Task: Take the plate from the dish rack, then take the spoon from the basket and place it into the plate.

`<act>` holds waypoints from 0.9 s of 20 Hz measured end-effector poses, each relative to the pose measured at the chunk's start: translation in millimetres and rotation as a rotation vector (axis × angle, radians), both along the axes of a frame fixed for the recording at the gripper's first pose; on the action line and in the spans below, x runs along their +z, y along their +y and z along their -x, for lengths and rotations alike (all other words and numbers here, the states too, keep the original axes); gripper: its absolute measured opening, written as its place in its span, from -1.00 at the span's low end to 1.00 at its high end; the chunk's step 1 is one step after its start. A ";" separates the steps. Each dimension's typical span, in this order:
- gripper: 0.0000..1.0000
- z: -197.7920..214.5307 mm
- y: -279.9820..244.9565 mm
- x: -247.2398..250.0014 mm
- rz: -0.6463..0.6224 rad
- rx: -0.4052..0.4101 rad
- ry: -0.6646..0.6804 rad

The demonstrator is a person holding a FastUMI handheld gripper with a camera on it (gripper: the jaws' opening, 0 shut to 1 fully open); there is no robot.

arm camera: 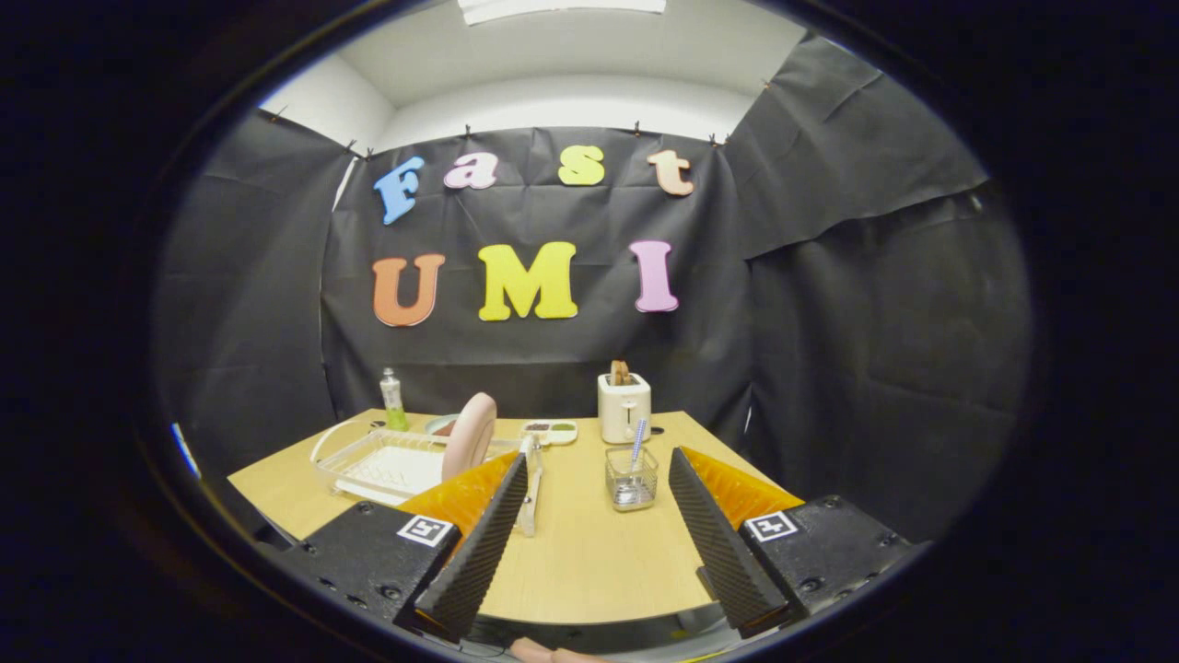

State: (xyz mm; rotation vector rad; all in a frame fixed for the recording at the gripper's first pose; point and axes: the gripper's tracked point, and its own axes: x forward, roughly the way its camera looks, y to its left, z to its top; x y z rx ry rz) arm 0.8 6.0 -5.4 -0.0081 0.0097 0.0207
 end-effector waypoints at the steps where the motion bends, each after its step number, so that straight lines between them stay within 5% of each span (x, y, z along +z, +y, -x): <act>1: 0.99 -0.2 0.3 -0.1 0.001 0.000 0.001; 7: 0.99 -13.8 2.8 6.0 0.030 0.000 0.001; 18: 1.00 -105.4 34.6 64.6 0.107 0.074 0.114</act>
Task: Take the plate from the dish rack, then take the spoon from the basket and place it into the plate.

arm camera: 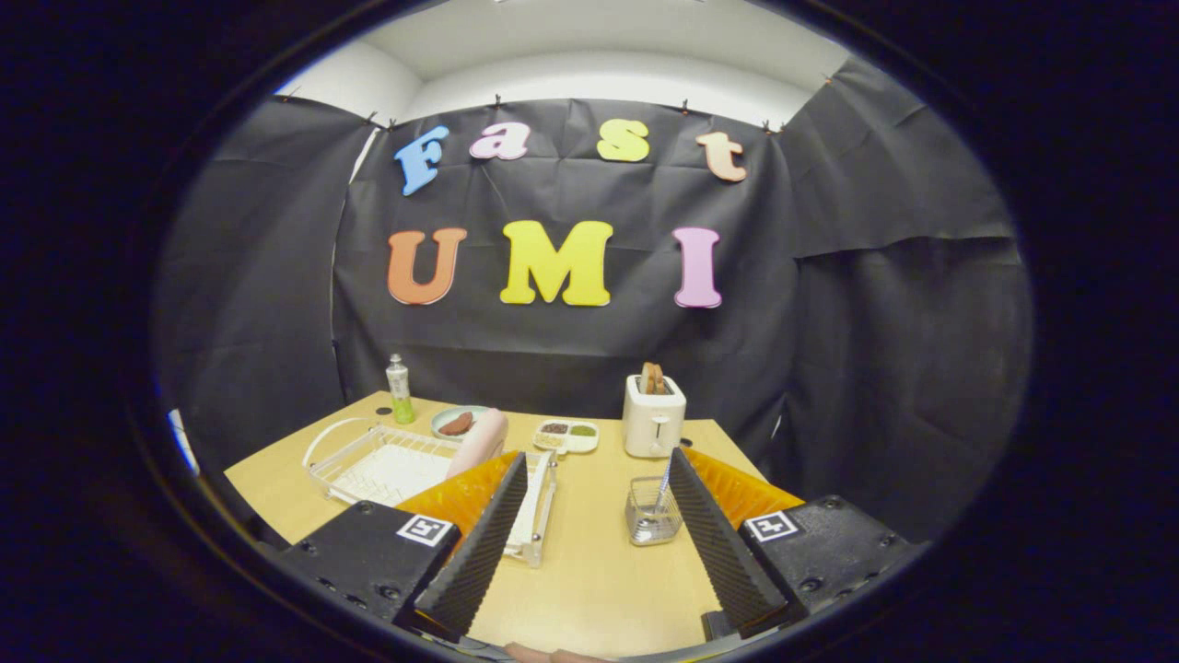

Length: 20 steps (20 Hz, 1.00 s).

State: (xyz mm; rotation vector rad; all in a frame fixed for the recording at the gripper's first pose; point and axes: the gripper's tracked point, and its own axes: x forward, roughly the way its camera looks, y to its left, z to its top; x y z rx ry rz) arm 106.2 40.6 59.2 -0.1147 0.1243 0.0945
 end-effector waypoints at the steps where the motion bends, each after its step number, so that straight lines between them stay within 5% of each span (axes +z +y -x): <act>1: 0.99 -11.2 4.0 3.1 0.008 0.003 0.024; 12: 0.95 -125.1 101.2 6.9 0.062 0.069 0.475; 16: 0.91 -147.6 132.8 -11.1 0.091 0.017 0.587; 20: 0.76 -164.4 139.7 -17.2 0.182 -0.127 0.668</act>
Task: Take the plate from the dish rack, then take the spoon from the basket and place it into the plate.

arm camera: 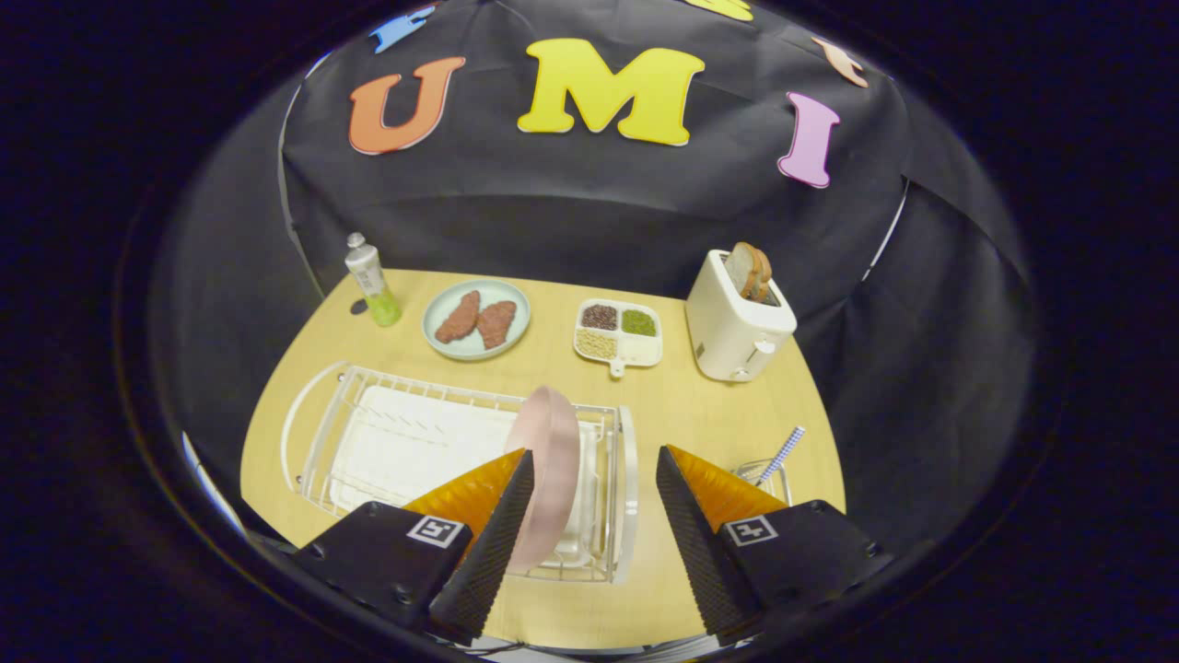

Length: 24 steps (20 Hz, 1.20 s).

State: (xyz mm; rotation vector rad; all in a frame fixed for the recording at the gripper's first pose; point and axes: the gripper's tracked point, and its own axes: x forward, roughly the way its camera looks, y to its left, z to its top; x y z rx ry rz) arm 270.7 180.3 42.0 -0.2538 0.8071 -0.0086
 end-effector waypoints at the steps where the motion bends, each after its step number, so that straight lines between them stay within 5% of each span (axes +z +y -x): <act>1: 0.64 0.1 6.5 -2.2 0.011 -0.013 0.029; 11: -0.42 0.2 10.1 -50.1 0.126 -0.180 0.213; 15: -0.49 -2.4 10.2 -49.0 0.250 -0.136 0.166; 24: -0.70 8.1 23.2 -28.8 0.369 -0.228 0.000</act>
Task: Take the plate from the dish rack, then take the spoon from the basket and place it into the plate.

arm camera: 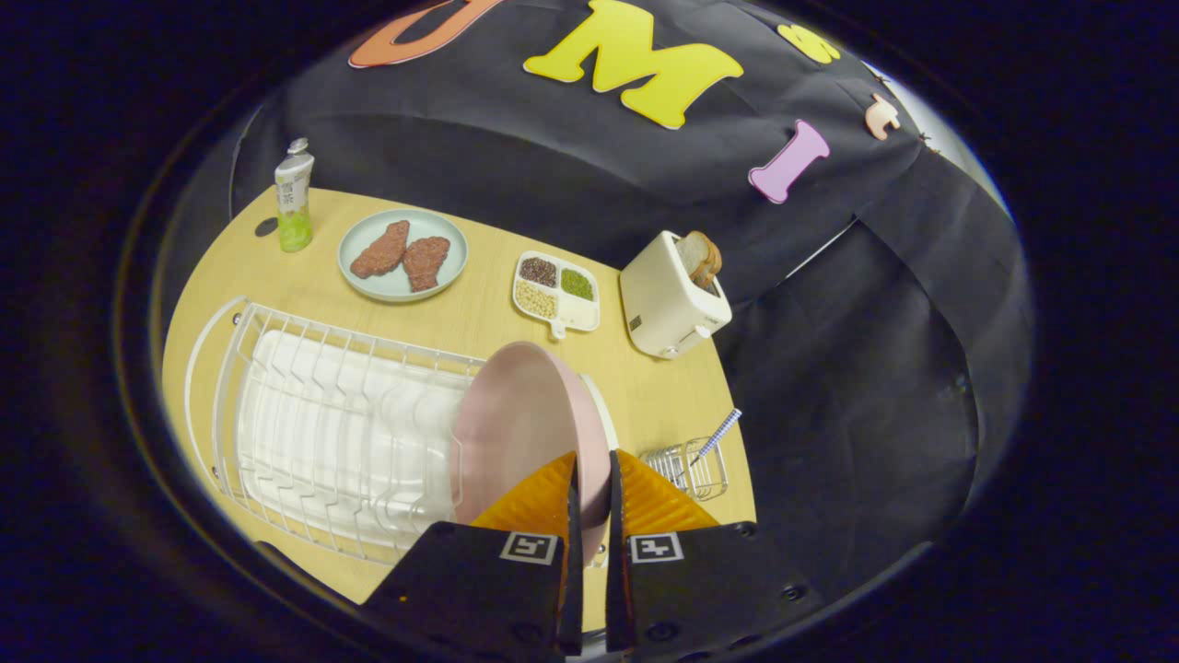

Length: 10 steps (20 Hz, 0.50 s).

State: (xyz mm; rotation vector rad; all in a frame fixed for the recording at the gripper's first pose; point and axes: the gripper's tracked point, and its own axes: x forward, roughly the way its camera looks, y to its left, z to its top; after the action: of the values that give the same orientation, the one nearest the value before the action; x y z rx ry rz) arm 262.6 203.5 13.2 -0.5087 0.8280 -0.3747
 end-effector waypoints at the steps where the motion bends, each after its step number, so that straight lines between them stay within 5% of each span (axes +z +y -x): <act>1: -0.71 -0.1 -0.2 -0.6 -0.003 -0.005 -0.013; 10: -0.76 1.0 5.2 -1.1 0.084 -0.052 -0.229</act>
State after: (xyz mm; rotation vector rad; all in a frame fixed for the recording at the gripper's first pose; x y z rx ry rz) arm 261.6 208.7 12.2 -0.5125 0.6071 -0.5076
